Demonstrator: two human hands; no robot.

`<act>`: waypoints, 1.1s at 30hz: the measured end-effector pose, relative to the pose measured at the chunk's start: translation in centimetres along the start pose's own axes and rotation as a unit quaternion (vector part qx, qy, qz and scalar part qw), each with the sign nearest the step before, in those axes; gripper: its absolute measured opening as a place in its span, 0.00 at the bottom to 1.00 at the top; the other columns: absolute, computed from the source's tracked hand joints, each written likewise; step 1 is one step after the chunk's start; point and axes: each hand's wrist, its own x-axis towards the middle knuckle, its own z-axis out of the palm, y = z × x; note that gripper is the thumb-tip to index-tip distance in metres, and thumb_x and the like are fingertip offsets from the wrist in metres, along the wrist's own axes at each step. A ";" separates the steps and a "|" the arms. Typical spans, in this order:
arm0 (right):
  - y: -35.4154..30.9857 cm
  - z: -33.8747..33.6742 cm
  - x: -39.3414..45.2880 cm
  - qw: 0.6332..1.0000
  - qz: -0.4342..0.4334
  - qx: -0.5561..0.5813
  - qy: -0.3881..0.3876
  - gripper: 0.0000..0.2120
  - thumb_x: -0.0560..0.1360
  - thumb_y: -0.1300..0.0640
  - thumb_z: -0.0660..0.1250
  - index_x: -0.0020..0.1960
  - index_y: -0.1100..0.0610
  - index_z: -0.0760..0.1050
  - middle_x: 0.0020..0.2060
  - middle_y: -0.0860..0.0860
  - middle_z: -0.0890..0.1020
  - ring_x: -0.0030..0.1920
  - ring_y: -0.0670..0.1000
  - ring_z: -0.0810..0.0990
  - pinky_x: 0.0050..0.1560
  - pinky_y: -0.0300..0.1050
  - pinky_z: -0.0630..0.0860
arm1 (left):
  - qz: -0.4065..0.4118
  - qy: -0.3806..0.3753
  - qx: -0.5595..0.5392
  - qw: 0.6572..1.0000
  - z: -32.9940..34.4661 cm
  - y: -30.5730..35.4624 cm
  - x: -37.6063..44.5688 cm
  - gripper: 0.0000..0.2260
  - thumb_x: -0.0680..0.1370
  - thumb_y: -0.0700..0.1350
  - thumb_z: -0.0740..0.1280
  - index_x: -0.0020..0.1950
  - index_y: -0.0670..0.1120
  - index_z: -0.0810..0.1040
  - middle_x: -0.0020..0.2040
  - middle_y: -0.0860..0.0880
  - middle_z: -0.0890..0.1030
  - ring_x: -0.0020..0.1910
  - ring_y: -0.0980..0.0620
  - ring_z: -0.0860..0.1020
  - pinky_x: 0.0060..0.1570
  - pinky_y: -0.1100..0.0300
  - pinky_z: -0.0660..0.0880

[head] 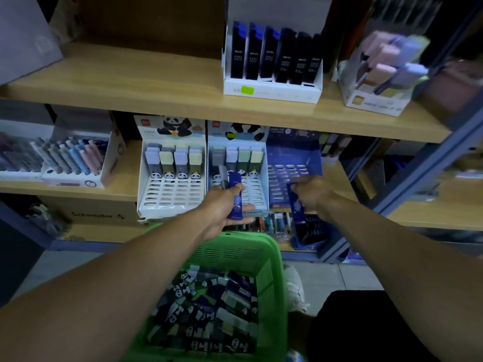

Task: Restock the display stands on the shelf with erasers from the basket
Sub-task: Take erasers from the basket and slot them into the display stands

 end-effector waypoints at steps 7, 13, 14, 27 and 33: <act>0.8 -0.1 -1.2 0.985 -0.018 -0.107 -0.131 0.21 0.83 0.59 0.63 0.75 0.53 0.67 0.44 0.54 0.78 0.30 0.47 0.71 0.23 0.33 0.69 | 0.002 0.047 -0.012 0.999 0.0 -0.2 0.6 0.10 0.85 0.44 0.60 0.64 0.43 0.73 0.66 0.42 0.76 0.51 0.44 0.84 0.36 0.49 0.84; 1.3 0.1 -1.2 0.987 -0.018 -0.089 -0.129 0.19 0.82 0.58 0.65 0.72 0.54 0.71 0.57 0.57 0.78 0.38 0.50 0.78 0.35 0.42 0.80 | 0.028 0.102 0.013 0.994 -1.3 0.1 1.5 0.15 0.84 0.45 0.61 0.71 0.42 0.71 0.64 0.43 0.76 0.52 0.47 0.82 0.33 0.52 0.83; 1.3 0.0 -1.3 0.988 -0.017 -0.081 -0.131 0.19 0.82 0.58 0.65 0.72 0.55 0.71 0.57 0.57 0.78 0.39 0.49 0.78 0.34 0.40 0.79 | 0.030 0.105 0.017 0.994 -1.4 0.1 1.6 0.16 0.85 0.45 0.60 0.71 0.42 0.71 0.64 0.43 0.76 0.52 0.47 0.82 0.33 0.53 0.83; -0.8 -1.9 -0.9 0.973 -0.203 0.056 0.093 0.06 0.81 0.56 0.66 0.57 0.50 0.75 0.45 0.48 0.79 0.43 0.47 0.79 0.39 0.41 0.77 | 0.056 -0.042 0.059 0.996 3.5 -0.7 -1.0 0.12 0.85 0.48 0.58 0.62 0.43 0.74 0.59 0.49 0.83 0.48 0.47 0.86 0.28 0.58 0.79; -0.7 -0.5 0.5 0.948 -0.281 -0.015 0.146 0.07 0.81 0.59 0.65 0.57 0.51 0.78 0.42 0.43 0.78 0.39 0.33 0.76 0.33 0.28 0.67 | -0.002 -0.071 0.066 0.995 4.4 -2.2 -1.0 0.12 0.85 0.48 0.60 0.65 0.44 0.74 0.64 0.50 0.77 0.50 0.49 0.85 0.31 0.56 0.82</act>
